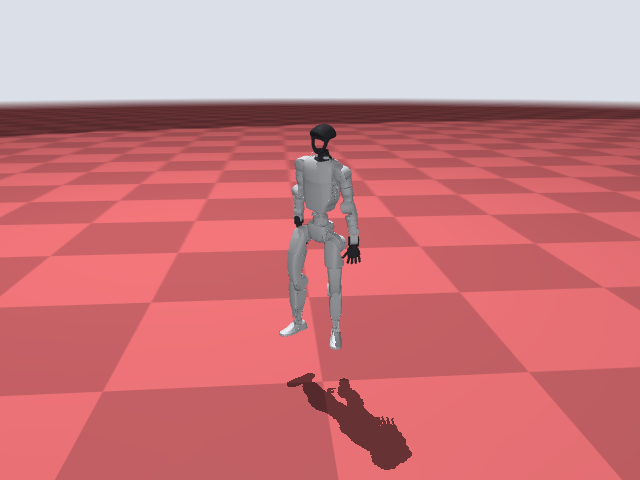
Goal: Stand up
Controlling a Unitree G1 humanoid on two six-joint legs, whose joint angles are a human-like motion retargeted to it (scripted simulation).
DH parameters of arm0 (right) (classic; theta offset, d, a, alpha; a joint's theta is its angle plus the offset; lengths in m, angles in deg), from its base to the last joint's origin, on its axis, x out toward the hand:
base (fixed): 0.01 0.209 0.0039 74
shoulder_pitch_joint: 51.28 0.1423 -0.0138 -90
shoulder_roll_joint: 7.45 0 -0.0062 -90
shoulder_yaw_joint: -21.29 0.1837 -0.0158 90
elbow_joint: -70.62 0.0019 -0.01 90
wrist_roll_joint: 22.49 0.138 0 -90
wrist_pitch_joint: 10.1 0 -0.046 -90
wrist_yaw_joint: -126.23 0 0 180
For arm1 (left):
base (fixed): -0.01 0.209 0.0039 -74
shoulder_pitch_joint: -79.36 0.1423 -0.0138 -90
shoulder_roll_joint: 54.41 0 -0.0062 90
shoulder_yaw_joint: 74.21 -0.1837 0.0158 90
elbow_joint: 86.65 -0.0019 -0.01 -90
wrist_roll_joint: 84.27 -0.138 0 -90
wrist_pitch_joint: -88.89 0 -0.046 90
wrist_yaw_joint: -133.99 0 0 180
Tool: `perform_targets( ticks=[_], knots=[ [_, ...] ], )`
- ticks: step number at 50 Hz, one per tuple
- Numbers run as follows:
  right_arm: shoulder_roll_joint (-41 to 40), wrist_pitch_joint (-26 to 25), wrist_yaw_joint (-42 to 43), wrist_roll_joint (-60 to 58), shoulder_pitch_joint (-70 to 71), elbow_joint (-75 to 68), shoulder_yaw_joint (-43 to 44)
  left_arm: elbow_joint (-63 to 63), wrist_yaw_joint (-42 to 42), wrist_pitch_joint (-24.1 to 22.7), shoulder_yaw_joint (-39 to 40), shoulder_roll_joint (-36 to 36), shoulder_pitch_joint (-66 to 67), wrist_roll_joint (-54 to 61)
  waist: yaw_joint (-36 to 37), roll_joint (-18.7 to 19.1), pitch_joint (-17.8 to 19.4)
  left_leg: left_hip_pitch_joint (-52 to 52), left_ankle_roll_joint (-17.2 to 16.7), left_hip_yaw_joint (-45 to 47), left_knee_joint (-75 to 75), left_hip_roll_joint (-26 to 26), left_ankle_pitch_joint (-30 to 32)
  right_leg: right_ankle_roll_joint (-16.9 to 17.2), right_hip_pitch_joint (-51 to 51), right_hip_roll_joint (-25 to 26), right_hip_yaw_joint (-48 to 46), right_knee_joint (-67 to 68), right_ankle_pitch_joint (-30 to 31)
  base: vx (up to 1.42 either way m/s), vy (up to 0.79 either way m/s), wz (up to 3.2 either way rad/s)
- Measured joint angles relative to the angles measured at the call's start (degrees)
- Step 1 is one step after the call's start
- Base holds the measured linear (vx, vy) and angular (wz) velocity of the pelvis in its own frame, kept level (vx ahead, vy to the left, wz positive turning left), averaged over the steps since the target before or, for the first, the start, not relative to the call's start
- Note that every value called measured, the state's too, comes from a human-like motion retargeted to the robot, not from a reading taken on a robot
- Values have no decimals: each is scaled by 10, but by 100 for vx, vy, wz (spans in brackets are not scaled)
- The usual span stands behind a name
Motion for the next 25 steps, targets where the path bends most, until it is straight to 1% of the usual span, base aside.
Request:
perform_targets(
  ticks=[5,10,12,15,17,20,22,23,24,25],
  knots=[
    [3,4,5,14,12,6,-4,9,9,-14,11,-20,-9,31,-15,20,-2,-3,-6,-7,3,3,5,-17,14,-3,-31,-18,3,7,-3,40],
    [3,6,0,21,22,12,-11,38,6,-20,-7,-31,-35,30,-8,27,-2,-18,-19,-11,23,11,10,-27,24,-14,-71,-23,-8,8,-3,83],
    [7,4,-3,18,30,18,-19,50,7,-27,-14,-38,-51,38,-8,29,-1,-39,-30,-24,53,19,11,-31,21,-20,-83,-20,-14,1,3,108],
    [14,5,-5,9,41,30,-38,69,10,-40,-23,-50,-67,51,-3,27,0,-78,-53,-80,106,27,28,-33,22,-31,-100,-20,-19,-1,4,97],
    [18,6,-6,2,49,38,-50,80,9,-48,-31,-56,-74,58,0,21,4,-100,-55,-129,138,26,34,-32,28,-41,-112,-25,-19,-2,5,86],
    [22,10,-1,-7,56,53,-64,94,6,-56,-41,-61,-78,57,14,9,8,-125,-55,-212,161,11,22,-32,37,-52,-121,-31,-20,0,4,56],
    [23,14,1,-10,60,62,-72,97,2,-58,-43,-62,-74,53,26,2,8,-131,-41,-239,157,5,22,-32,41,-56,-120,-35,-21,3,6,22],
    [22,15,2,-11,62,66,-76,97,0,-58,-42,-63,-70,50,30,0,8,-130,-32,-241,149,7,36,-32,43,-56,-119,-36,-21,3,7,15],
    [20,17,2,-11,64,70,-80,95,-3,-56,-40,-63,-66,48,31,3,9,-124,-46,-244,134,12,45,-32,47,-51,-121,-37,-22,3,6,15],
    [19,20,2,-11,65,74,-84,92,-6,-54,-37,-62,-61,46,32,8,9,-117,-70,-247,114,19,53,-32,52,-43,-125,-39,-24,5,6,21]
  ],
)
